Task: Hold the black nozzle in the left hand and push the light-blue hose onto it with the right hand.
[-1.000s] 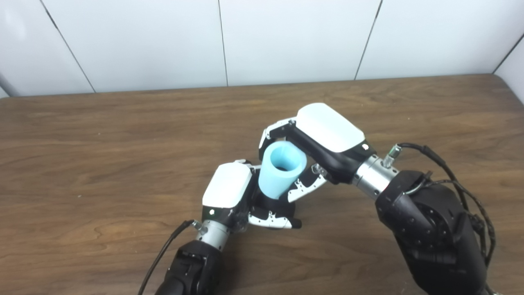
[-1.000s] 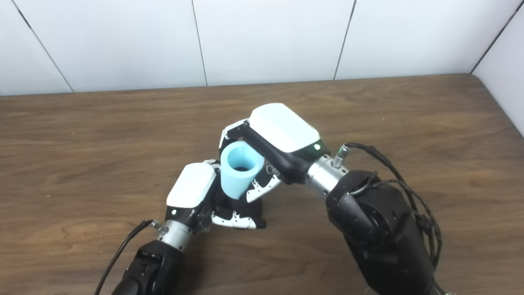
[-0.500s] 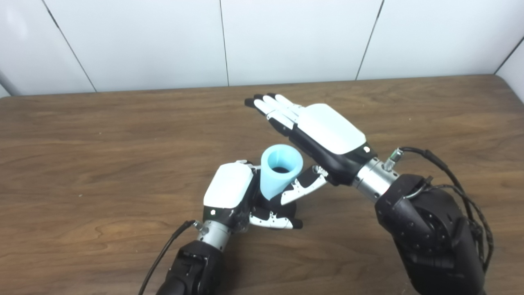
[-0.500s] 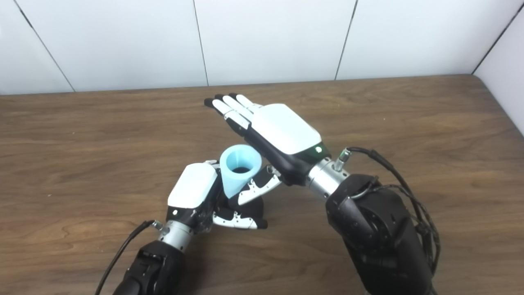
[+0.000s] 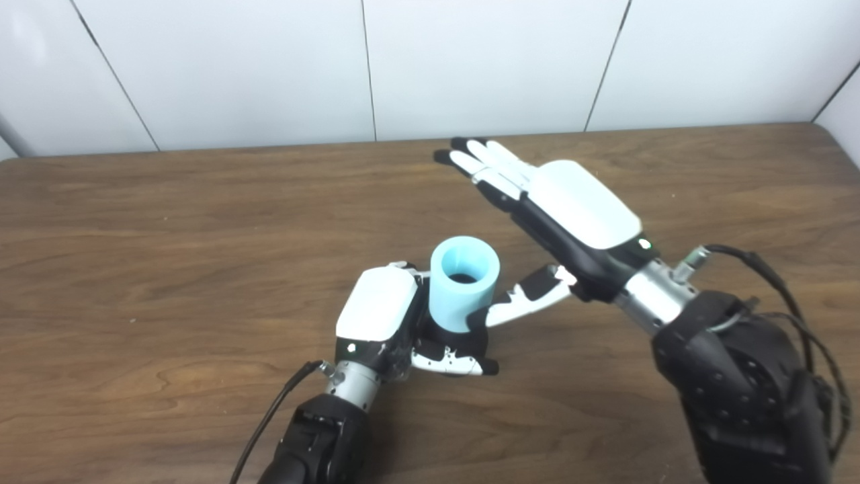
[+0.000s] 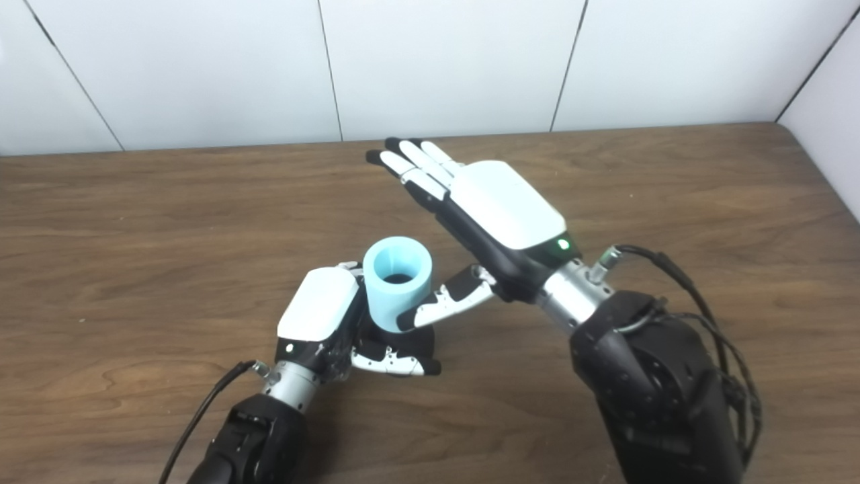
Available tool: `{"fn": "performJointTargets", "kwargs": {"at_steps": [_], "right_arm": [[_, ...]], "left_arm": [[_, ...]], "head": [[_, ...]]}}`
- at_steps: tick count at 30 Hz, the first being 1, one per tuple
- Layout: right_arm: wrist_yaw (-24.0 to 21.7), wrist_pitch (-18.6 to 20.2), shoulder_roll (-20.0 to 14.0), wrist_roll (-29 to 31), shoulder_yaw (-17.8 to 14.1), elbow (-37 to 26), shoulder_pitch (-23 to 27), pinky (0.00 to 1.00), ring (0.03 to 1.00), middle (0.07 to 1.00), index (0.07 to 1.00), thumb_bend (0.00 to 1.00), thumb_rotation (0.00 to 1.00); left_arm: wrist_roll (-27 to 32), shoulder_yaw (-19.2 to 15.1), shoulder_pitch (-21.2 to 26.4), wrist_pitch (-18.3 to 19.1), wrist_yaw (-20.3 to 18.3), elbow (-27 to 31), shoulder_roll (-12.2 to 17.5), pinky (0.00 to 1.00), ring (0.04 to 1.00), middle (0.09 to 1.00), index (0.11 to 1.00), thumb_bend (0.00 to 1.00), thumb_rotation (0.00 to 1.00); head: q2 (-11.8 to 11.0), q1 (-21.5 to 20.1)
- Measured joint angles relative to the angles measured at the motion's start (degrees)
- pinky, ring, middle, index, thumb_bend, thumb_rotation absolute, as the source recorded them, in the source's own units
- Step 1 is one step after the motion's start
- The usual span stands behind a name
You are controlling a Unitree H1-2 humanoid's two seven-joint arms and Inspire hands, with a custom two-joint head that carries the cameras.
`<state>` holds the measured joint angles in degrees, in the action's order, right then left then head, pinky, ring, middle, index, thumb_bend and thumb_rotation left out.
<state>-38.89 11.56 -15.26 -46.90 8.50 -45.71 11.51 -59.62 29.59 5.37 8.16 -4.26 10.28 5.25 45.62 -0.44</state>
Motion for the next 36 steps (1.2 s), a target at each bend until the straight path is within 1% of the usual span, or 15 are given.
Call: {"fn": "performJointTargets", "kwargs": {"at_steps": [1,3,6,8,9,11,13,15,17,21,24,29,32,36], "right_arm": [[0.03,-0.16,-0.39,0.48,-0.38,-0.35,-0.48,0.86,0.964,0.947,0.942,0.93,0.36],[0.03,-0.25,-0.91,0.98,-0.91,-1.69,-1.91,0.88,0.967,0.946,0.938,0.86,0.42],[0.03,-0.55,-1.01,2.05,-1.08,-3.69,-4.27,0.92,0.981,0.966,0.937,0.74,0.58],[0.08,-1.26,-1.0,2.61,-0.83,-4.2,-5.54,0.92,0.984,0.97,0.926,0.69,0.65],[0.36,-2.14,-0.97,2.61,-0.58,-4.18,-5.93,0.92,0.985,0.973,0.921,0.66,0.69],[1.55,-4.33,-0.86,2.51,0.11,-4.08,-6.87,0.92,0.99,0.979,0.92,0.63,0.74],[2.97,-7.72,-0.84,1.53,1.24,-3.3,-7.34,0.95,0.997,0.986,0.93,0.62,0.81],[3.3,-10.52,-0.95,-0.4,2.42,-2.22,-7.57,0.98,1.0,0.996,0.945,0.62,0.88],[3.1,-12.25,-1.02,-2.34,3.44,-1.46,-7.91,1.0,1.0,0.998,0.953,0.63,0.9],[3.05,-14.27,-0.8,-4.18,4.5,-1.37,-8.9,1.0,1.0,1.0,0.972,0.61,0.92],[3.05,-14.87,-0.25,-5.09,4.82,-1.0,-9.5,1.0,1.0,1.0,0.975,0.61,0.94],[2.69,-15.29,0.57,-6.66,4.77,-0.26,-9.87,1.0,1.0,1.0,0.944,0.61,0.97],[2.46,-15.4,0.67,-7.36,4.6,-0.22,-9.89,1.0,1.0,1.0,0.931,0.61,1.0],[2.34,-15.68,0.64,-7.45,3.99,0.06,-9.9,1.0,1.0,0.999,0.925,0.6,1.0]], "left_arm": [[0.0,-0.02,0.03,-0.02,0.02,-0.05,0.01,0.81,0.618,0.449,0.517,0.52,0.0],[0.01,-0.04,0.04,-0.03,0.06,-0.13,0.0,0.81,0.622,0.451,0.515,0.52,0.0],[0.01,-0.06,0.06,-0.07,0.13,-0.2,0.02,0.8,0.618,0.449,0.517,0.52,0.0],[0.04,-0.11,0.06,-0.15,0.19,-0.21,0.06,0.8,0.617,0.451,0.516,0.52,0.0],[0.13,-0.15,0.06,-0.23,0.22,-0.25,0.11,0.8,0.615,0.451,0.516,0.52,0.0],[0.4,-0.27,0.05,-0.46,0.47,-0.39,0.18,0.8,0.609,0.449,0.518,0.52,0.0],[0.54,-0.37,0.04,-0.66,0.89,-0.57,0.22,0.8,0.604,0.445,0.52,0.52,0.0],[0.62,-0.4,0.05,-0.85,1.04,-0.73,0.28,0.8,0.606,0.446,0.52,0.52,0.0],[0.64,-0.44,0.05,-1.23,1.14,-0.82,0.31,0.8,0.607,0.447,0.52,0.52,0.0],[0.63,-0.44,0.02,-1.67,1.49,-0.98,0.4,0.79,0.599,0.449,0.52,0.52,0.0],[0.63,-0.44,-0.02,-1.93,1.7,-1.01,0.45,0.79,0.594,0.447,0.522,0.52,0.0],[0.61,-0.45,-0.03,-1.93,1.64,-1.01,0.46,0.8,0.595,0.455,0.517,0.52,0.0],[0.61,-0.51,-0.02,-1.91,1.48,-1.01,0.43,0.8,0.598,0.455,0.516,0.52,0.0],[0.61,-0.58,-0.02,-1.88,1.3,-1.0,0.39,0.8,0.596,0.463,0.511,0.52,0.0]], "head": [[0.0,0.0],[0.0,0.0],[0.0,-0.17],[0.0,-0.26],[0.0,-0.35],[0.0,-0.53],[-0.09,-0.53],[-0.09,-0.62],[0.0,-0.53],[0.09,-0.62],[0.09,-0.62],[0.09,-0.62],[0.26,-0.7],[0.35,-0.7]]}}
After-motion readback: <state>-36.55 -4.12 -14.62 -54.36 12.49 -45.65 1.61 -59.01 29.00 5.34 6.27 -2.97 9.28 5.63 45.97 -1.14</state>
